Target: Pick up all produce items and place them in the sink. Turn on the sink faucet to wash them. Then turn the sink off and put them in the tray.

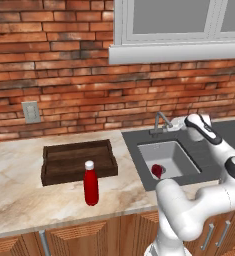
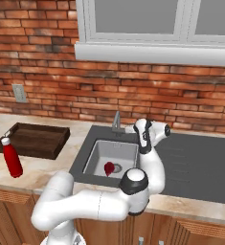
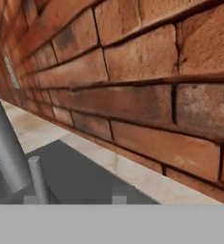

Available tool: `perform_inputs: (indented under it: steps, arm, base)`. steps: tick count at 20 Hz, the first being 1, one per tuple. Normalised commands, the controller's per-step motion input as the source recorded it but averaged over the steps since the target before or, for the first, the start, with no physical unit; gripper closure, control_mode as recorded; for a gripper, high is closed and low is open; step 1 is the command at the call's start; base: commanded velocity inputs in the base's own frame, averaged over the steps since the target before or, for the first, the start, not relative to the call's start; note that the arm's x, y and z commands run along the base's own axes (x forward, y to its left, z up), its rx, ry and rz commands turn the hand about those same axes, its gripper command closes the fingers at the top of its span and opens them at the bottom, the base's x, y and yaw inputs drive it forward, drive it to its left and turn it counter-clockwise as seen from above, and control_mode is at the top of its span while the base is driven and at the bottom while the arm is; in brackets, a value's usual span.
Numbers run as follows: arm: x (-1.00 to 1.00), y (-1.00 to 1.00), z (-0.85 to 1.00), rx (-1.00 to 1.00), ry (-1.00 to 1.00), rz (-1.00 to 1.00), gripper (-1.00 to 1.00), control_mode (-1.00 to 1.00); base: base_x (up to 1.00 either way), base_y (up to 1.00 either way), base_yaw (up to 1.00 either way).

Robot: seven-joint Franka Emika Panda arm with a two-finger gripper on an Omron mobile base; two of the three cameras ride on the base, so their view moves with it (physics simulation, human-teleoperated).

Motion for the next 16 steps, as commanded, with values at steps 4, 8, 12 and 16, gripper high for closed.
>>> perform_inputs:
  steps: [4,8,12,16]
  arm:
    - [0.05,-0.66,-0.27,0.03,0.0,-0.07,1.0,-1.0]
    - [0.0,-0.59,-0.2,0.01,0.0,-0.12,1.0,-1.0]
    - [-0.15,-0.42,-0.15,0.02,-0.01,-0.16,1.0,-1.0]
    - [-0.12,-0.31,-0.1,0.03,-0.02,-0.18,1.0,-1.0]
  base:
    - [0.0,0.0,0.0]
    - [0.0,0.0,0.0]
    - [0.0,0.0,0.0]
    - [0.0,0.0,0.0]
